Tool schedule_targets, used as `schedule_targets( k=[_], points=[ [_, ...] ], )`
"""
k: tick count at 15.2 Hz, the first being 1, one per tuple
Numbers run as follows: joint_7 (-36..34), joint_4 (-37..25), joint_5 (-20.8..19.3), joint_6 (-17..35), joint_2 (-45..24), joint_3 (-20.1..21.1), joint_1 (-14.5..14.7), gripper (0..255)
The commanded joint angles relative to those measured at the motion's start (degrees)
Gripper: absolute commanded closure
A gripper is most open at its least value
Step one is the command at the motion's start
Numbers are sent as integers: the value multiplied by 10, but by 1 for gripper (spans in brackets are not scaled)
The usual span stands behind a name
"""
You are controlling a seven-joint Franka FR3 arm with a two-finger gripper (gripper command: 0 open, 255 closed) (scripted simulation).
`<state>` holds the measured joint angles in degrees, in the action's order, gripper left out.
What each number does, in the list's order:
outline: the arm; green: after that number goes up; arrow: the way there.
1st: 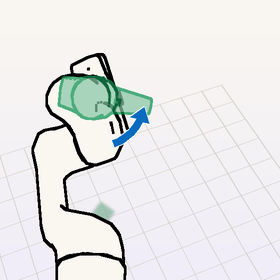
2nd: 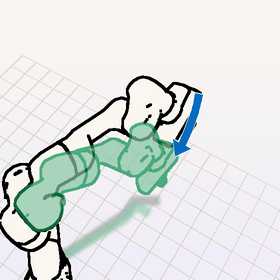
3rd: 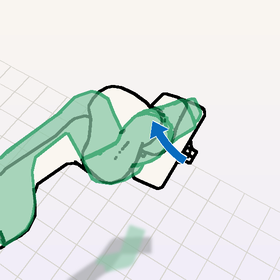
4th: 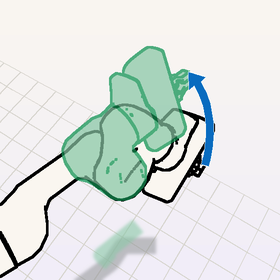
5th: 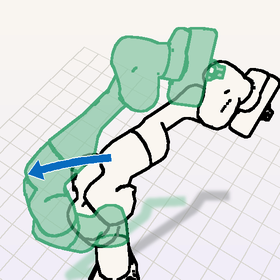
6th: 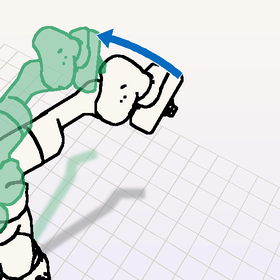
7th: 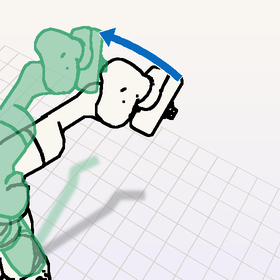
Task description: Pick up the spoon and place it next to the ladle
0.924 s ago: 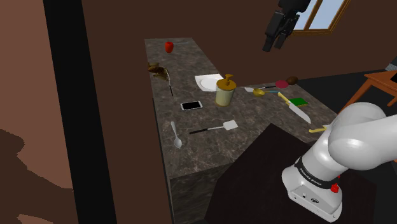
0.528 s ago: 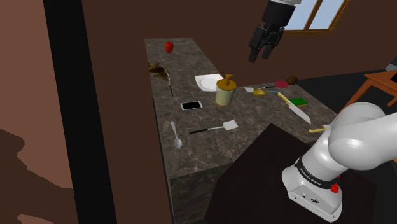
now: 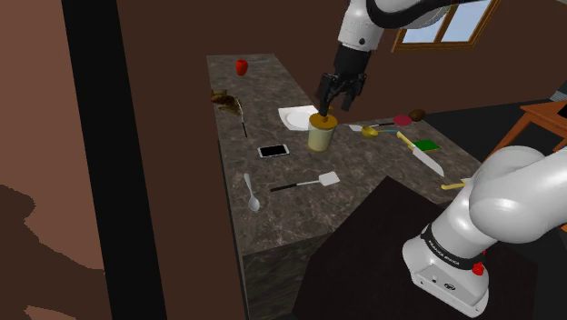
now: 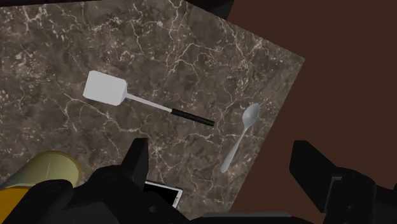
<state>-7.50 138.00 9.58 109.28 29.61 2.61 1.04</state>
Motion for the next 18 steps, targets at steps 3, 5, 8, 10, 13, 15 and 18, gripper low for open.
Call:
schedule_targets(
  k=[3, 5, 8, 10, 13, 15, 18],
  points=[
    [-34, 4, 16, 70, -68, 22, 6, 0],
    [-49, 1, 21, 103, -106, 30, 8, 0],
    [-72, -10, 28, 150, -167, 42, 11, 0],
    [-87, -21, 31, 180, -209, 49, 13, 0],
    [-109, -43, 33, 220, -274, 57, 17, 0],
    [-124, -62, 33, 245, -319, 60, 20, 0],
    [-147, -95, 31, 276, -386, 63, 26, 0]
  ],
)
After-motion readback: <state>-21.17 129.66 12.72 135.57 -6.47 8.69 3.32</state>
